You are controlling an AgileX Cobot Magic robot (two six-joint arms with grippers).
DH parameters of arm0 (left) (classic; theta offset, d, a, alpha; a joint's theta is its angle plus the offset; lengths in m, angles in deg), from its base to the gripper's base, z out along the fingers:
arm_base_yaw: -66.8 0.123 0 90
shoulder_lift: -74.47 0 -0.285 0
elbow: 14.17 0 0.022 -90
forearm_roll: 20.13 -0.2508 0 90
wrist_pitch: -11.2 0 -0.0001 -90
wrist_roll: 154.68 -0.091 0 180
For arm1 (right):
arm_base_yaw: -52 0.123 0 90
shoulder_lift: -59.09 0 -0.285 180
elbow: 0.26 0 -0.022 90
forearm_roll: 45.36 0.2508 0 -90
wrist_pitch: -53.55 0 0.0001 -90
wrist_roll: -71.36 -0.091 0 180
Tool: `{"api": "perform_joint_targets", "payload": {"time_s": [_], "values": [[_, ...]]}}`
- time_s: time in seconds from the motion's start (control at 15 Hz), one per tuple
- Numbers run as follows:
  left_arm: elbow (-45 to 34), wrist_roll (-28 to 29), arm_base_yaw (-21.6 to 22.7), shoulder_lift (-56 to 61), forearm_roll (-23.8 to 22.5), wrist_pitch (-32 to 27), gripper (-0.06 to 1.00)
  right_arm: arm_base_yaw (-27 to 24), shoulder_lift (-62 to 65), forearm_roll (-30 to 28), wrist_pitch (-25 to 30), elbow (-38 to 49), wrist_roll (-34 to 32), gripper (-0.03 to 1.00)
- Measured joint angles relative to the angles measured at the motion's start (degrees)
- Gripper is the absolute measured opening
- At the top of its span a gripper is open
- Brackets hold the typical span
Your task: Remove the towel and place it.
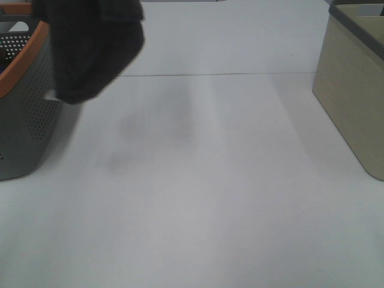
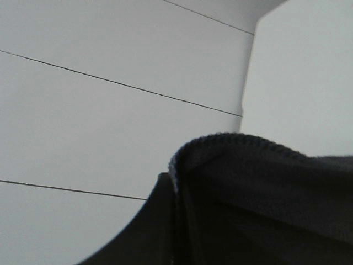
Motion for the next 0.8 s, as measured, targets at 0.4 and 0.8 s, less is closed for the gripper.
{"api": "perform_joint_targets", "payload": {"time_s": [0.4, 0.8], "values": [[0.0, 10.6, -7.8, -7.3, -8.1, -7.8, 0.00, 0.0, -15.3, 13.7, -12.8, 0.0, 17.0, 0.80], [0.0, 17.7, -11.7, -10.9, -11.2, -12.5, 0.00, 0.7, -33.8, 46.5, -21.3, 0.0, 53.6, 0.80]]}}
